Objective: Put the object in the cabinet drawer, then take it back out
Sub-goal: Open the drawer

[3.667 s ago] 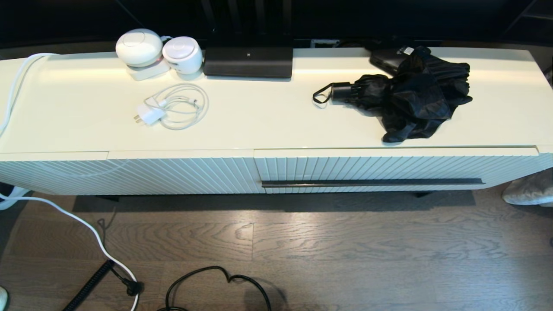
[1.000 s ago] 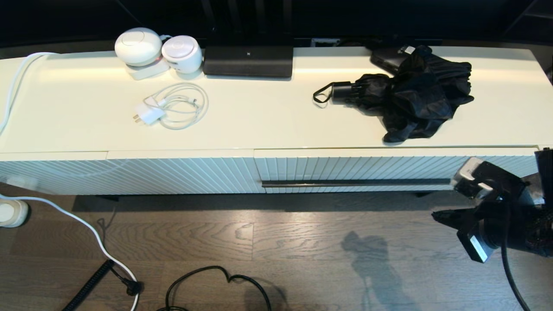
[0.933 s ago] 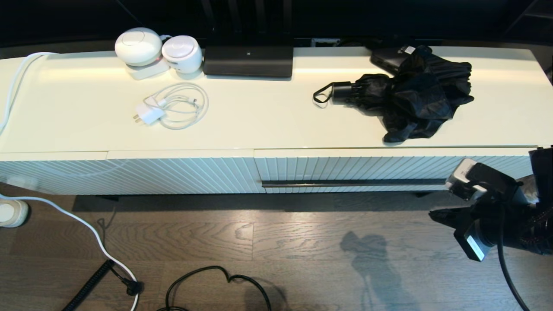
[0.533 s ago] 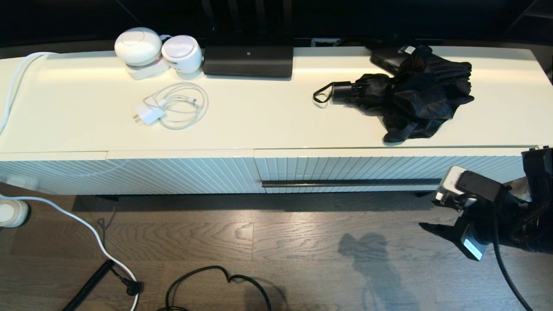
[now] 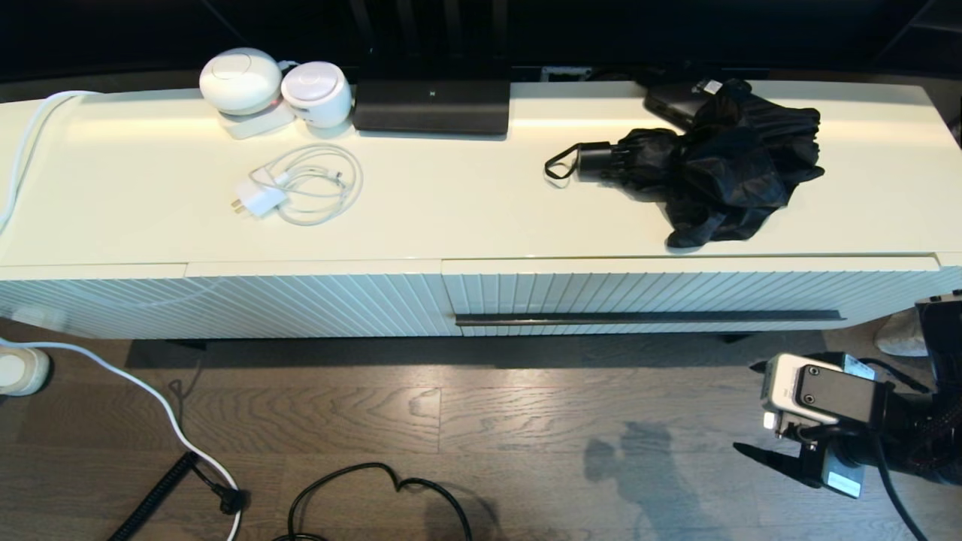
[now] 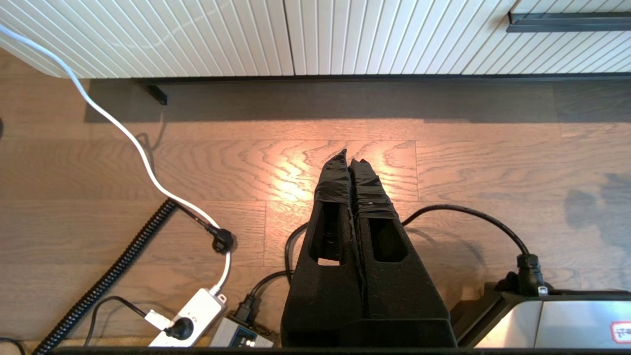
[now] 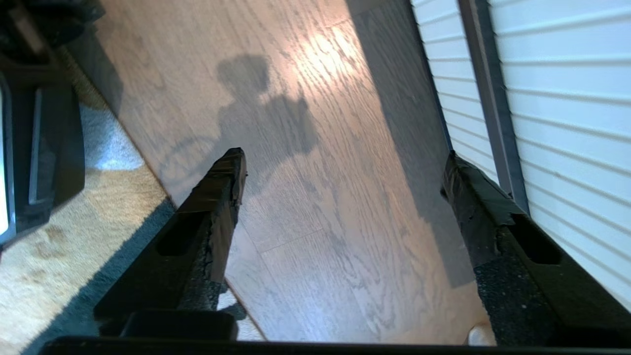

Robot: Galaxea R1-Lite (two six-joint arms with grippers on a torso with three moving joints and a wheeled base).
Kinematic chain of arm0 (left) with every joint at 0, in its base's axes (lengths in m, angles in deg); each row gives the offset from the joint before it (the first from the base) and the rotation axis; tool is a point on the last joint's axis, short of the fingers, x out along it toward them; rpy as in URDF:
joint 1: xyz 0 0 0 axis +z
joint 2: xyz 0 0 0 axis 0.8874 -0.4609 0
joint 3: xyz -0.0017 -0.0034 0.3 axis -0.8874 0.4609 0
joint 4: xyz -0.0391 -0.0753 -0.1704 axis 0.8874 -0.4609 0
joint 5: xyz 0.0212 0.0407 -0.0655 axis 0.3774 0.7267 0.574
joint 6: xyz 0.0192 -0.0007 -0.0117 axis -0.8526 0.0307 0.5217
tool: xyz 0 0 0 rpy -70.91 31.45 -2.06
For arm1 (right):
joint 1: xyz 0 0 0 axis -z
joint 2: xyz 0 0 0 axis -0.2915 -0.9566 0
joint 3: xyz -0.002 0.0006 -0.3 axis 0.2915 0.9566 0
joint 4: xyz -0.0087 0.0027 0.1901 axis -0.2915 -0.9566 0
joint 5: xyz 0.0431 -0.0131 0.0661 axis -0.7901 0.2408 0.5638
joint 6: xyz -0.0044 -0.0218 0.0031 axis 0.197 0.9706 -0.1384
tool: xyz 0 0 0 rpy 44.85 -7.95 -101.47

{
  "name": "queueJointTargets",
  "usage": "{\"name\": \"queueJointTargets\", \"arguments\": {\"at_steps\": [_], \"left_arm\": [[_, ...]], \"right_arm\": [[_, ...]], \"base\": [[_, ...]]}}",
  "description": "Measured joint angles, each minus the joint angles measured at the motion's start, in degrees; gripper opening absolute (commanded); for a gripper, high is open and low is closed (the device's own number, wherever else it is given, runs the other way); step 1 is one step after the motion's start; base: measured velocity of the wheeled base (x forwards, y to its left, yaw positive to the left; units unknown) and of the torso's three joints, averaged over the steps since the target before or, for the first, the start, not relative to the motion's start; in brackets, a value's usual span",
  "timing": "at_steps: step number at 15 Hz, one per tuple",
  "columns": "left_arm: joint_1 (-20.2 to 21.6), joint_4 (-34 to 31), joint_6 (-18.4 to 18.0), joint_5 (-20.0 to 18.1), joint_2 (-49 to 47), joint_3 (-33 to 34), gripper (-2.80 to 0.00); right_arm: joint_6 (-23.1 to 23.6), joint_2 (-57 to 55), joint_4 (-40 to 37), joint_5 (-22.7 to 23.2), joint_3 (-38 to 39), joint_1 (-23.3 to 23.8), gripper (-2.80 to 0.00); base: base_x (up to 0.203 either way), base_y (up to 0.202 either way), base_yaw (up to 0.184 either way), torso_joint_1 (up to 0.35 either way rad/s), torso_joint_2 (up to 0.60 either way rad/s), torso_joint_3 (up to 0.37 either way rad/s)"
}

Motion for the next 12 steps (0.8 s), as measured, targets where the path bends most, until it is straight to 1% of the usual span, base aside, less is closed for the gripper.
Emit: {"name": "queueJointTargets", "arguments": {"at_steps": [3, 7, 10, 12], "left_arm": [[0.0, 0.0, -0.01, 0.0, 0.0, 0.0, -2.8], [0.02, 0.0, 0.0, 0.02, 0.0, -0.02, -2.8], [0.02, 0.0, 0.02, 0.0, 0.0, 0.0, -2.8], [0.0, 0.0, 0.0, 0.02, 0.0, -0.06, -2.8]], "right_arm": [[3.0, -2.79, 2.05, 0.01, -0.54, -1.05, 0.0], [6.85, -10.18, 10.35, 0.45, -3.6, -1.47, 0.0], [9.81, -14.0, 10.51, 0.64, -6.31, -1.59, 0.0], [12.43, -14.91, 8.36, 0.7, -6.97, -1.25, 0.0]], "base": [[0.0, 0.0, 0.0, 0.0, 0.0, 0.0], [0.0, 0.0, 0.0, 0.0, 0.0, 0.0], [0.0, 0.0, 0.0, 0.0, 0.0, 0.0], [0.0, 0.0, 0.0, 0.0, 0.0, 0.0]]}}
